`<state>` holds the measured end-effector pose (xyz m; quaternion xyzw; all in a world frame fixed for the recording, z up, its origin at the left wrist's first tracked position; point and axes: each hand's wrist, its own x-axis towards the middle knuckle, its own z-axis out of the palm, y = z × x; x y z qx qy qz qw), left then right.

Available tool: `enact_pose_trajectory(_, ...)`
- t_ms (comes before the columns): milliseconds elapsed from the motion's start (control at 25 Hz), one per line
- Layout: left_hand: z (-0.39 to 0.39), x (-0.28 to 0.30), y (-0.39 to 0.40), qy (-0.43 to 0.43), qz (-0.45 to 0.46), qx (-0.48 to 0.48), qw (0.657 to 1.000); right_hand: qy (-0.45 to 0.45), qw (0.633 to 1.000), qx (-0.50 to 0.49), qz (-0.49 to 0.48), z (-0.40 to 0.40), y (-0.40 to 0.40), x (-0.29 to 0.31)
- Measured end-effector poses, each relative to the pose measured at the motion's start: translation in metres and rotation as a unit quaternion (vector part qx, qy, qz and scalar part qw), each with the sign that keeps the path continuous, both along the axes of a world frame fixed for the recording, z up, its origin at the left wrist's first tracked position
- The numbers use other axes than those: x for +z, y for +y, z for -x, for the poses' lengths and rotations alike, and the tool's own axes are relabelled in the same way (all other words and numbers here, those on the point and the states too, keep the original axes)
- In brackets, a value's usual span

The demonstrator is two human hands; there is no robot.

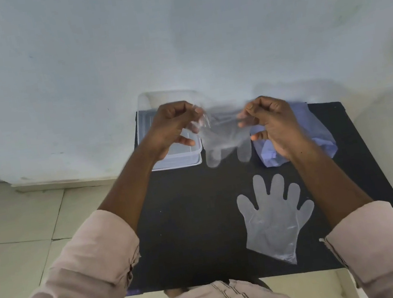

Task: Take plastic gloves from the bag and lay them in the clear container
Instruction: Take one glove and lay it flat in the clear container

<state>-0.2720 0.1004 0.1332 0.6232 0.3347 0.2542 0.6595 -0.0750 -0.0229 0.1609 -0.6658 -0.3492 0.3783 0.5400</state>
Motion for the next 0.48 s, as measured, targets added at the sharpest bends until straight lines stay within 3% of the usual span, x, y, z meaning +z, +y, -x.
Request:
enact_pose_trajectory(280,0.003,0.007,0.031,-0.048,0.005,-0.026,0.998,0.004,1.000,-0.013,-0.023,0.015,0.032,0.008)
enact_pose_trajectory(480,0.005,0.008,0.068,-0.038,0.055,0.064,0.996,-0.003,1.000,0.015,-0.021,0.014,0.085,0.008)
